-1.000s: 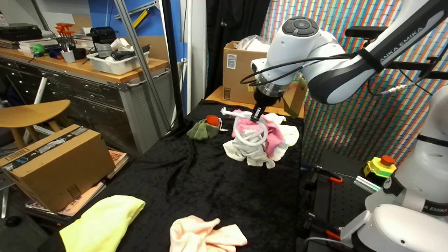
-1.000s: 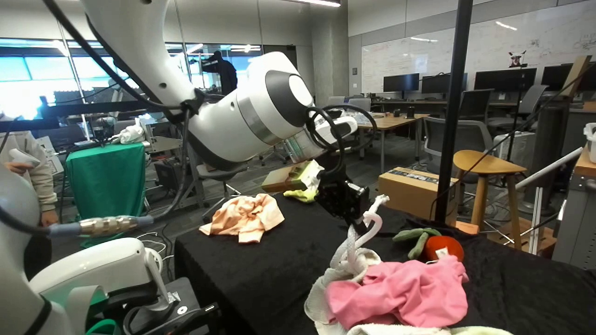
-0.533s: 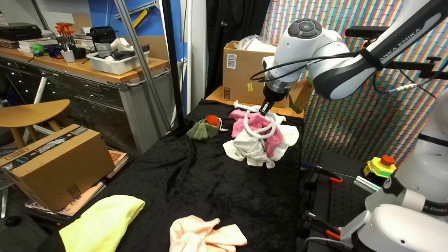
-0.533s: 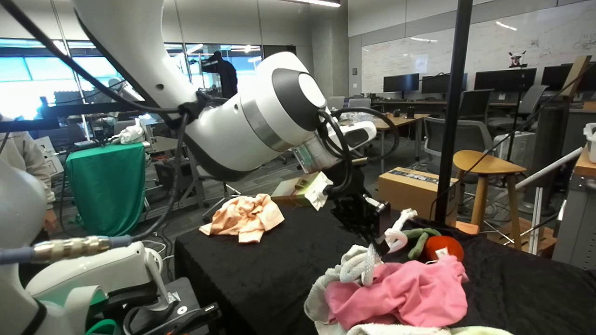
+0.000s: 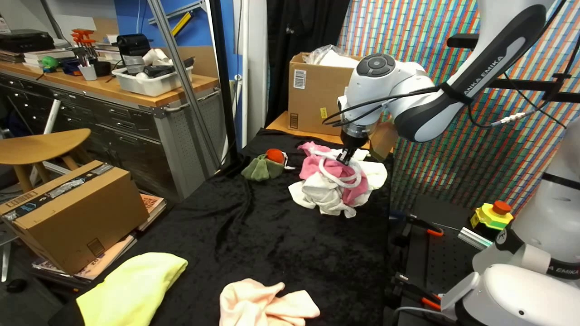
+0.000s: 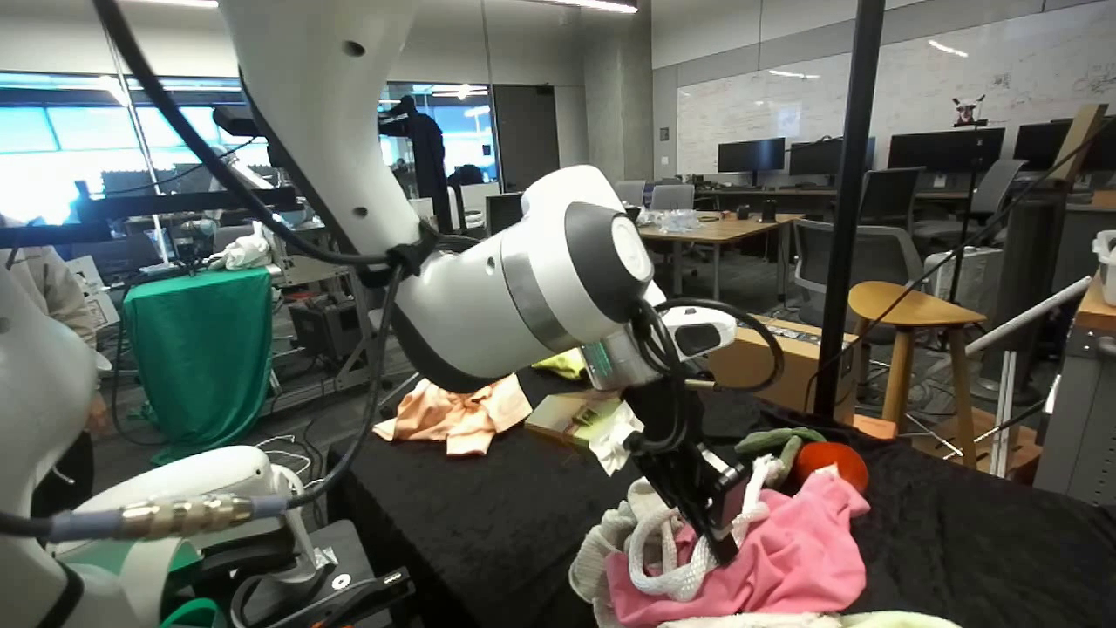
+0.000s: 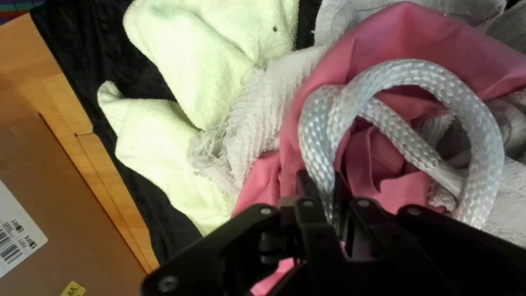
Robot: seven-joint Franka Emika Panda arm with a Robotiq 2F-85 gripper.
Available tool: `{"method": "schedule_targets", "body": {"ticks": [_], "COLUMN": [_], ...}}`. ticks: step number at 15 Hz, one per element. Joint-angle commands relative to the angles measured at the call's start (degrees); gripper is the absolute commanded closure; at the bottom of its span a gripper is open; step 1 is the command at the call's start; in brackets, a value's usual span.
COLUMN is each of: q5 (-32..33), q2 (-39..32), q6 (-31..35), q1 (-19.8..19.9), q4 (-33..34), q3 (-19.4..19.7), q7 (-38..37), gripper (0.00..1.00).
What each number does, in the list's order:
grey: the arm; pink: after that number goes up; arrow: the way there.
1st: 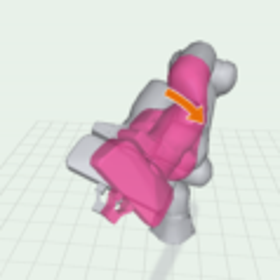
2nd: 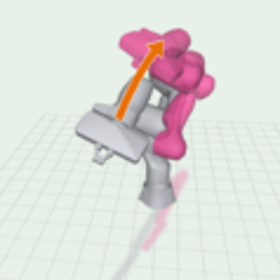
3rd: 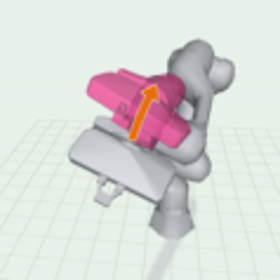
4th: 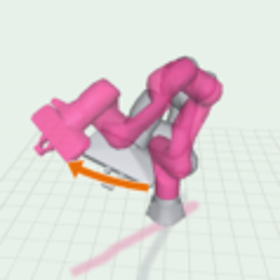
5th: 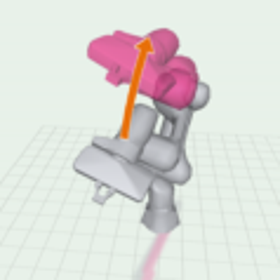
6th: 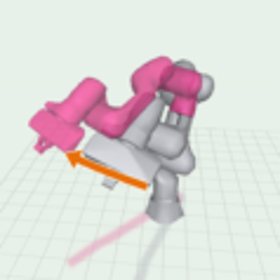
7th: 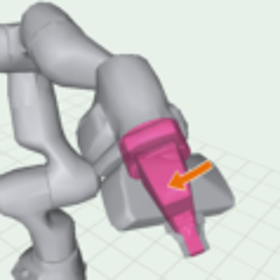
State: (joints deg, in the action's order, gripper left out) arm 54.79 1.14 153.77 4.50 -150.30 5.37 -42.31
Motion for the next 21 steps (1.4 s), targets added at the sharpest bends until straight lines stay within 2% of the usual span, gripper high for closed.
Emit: {"method": "schedule_targets", "body": {"ticks": [1,4,6,7,10,15,21], "q5": [-0.4,-0.3,0.2,-0.1,-0.1,-0.5,-3.0], "q2": [-5.1,-6.5,-6.4,-5.7,-3.4,3.0,6.6], "q6": [1.9,1.9,1.6,1.5,0.4,-1.1,-1.1], "q1": [-0.3,-0.2,-0.2,-0.2,-0.4,-1.1,-2.3], "q4": [3.1,4.3,4.9,4.9,4.7,3.1,4.7], "q3": [-0.4,-0.4,-0.3,-0.3,-0.4,-1.4,-2.4], "q7": [-1.4,-1.8,-2.7,-2.8,-3.1,-2.6,1.0], "gripper": [0.97,0.97,0.69,0.64,0.38,0.00,0.00]}}
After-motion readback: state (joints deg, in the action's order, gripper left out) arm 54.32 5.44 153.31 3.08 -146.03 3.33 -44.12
